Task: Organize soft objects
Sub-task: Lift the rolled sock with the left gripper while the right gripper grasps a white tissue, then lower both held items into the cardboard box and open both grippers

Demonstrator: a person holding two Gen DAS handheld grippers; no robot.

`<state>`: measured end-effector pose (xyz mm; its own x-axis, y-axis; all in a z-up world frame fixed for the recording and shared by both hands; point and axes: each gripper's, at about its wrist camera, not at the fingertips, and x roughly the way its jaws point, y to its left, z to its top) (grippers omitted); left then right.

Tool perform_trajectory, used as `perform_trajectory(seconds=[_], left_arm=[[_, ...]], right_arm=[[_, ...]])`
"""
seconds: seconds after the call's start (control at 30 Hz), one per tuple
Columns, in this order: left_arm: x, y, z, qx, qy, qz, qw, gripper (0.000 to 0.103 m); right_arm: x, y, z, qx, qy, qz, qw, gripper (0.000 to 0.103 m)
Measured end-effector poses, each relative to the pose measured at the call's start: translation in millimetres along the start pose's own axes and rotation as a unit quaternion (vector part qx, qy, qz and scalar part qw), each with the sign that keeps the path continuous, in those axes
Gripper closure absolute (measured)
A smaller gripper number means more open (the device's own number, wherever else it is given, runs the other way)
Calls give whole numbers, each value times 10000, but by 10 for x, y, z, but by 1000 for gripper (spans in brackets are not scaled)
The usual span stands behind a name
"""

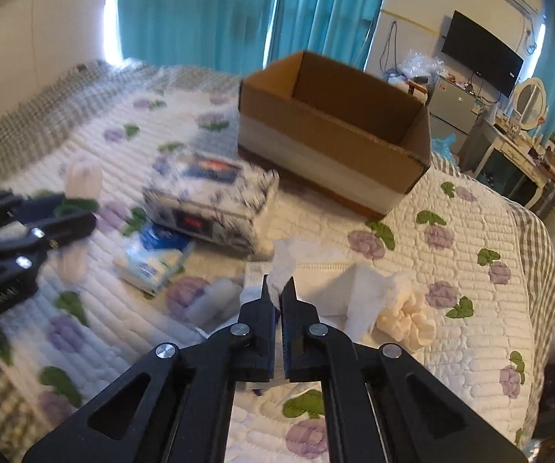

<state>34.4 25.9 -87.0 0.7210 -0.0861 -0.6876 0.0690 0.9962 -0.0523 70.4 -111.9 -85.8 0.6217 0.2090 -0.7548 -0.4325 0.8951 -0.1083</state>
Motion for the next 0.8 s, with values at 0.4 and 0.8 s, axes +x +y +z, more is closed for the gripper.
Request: perform_trajectory(seconds=[0.4, 0.8], left_arm=[[-629, -219, 334, 159, -687, 153, 9974, 72], [-670, -317, 1160, 338, -1314, 295, 9903, 72]], right_arm=[[-865, -11, 383, 259, -970, 709, 9924, 101], [-1277, -243, 1109, -102, -1804, 415, 9827, 101]])
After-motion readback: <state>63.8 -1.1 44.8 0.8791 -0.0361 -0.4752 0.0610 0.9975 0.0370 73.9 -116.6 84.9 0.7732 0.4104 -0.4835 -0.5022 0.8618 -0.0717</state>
